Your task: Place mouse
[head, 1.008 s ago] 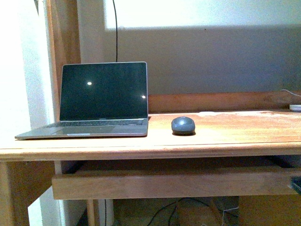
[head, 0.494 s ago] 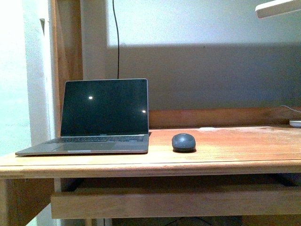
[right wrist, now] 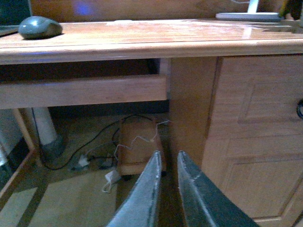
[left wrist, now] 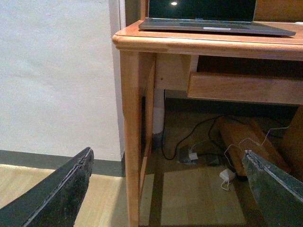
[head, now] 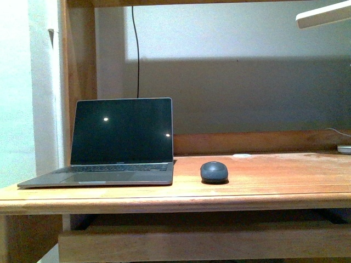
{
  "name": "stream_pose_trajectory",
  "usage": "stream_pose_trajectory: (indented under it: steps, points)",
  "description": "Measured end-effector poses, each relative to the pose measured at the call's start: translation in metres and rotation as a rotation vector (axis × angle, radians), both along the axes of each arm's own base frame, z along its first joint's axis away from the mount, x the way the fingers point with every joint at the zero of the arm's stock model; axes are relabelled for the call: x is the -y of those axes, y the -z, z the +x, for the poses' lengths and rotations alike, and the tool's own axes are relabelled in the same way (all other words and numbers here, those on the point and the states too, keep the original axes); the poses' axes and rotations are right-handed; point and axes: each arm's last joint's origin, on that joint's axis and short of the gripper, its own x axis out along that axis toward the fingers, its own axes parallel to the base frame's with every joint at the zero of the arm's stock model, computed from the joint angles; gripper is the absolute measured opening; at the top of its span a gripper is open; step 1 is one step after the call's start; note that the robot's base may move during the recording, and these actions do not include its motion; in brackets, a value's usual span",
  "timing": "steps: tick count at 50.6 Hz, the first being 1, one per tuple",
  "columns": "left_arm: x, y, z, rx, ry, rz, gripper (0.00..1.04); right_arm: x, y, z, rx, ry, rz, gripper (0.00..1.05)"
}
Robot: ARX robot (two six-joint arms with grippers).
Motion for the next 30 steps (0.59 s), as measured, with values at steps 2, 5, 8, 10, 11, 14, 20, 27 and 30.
stream_pose_trajectory:
  steps: [2, 5, 8, 10, 11, 14, 20, 27, 30]
  points:
    - [0.0, 0.0, 0.0, 0.0, 0.0, 0.0, 0.97, 0.0025, 0.0004, 0.0001, -0.003, -0.017, -0.003, 0.08]
    - [0.0, 0.0, 0.0, 0.0, 0.0, 0.0, 0.97, 0.0073, 0.0002, 0.0002, -0.001, 0.009, -0.008, 0.03]
    - [0.0, 0.0, 0.0, 0.0, 0.0, 0.0, 0.97, 0.0095, 0.0001, 0.0001, 0.001, 0.03, -0.007, 0.03]
    - [0.0, 0.0, 0.0, 0.0, 0.0, 0.0, 0.97, 0.0096, 0.0001, 0.0001, 0.001, 0.025, -0.007, 0.03]
    - [0.0, 0.0, 0.0, 0.0, 0.0, 0.0, 0.97, 0.0097, 0.0001, 0.0001, 0.001, 0.025, -0.007, 0.03]
    - [0.0, 0.0, 0.0, 0.0, 0.0, 0.0, 0.97, 0.0097, 0.0001, 0.0001, 0.001, 0.024, -0.007, 0.03]
    - [0.0, 0.0, 0.0, 0.0, 0.0, 0.0, 0.97, 0.0098, 0.0001, 0.0001, 0.001, 0.025, -0.007, 0.03]
    - [0.0, 0.0, 0.0, 0.0, 0.0, 0.0, 0.97, 0.0099, 0.0001, 0.0001, 0.001, 0.026, -0.007, 0.03]
    - [0.0, 0.0, 0.0, 0.0, 0.0, 0.0, 0.97, 0.0099, 0.0001, 0.0001, 0.001, 0.026, -0.009, 0.11]
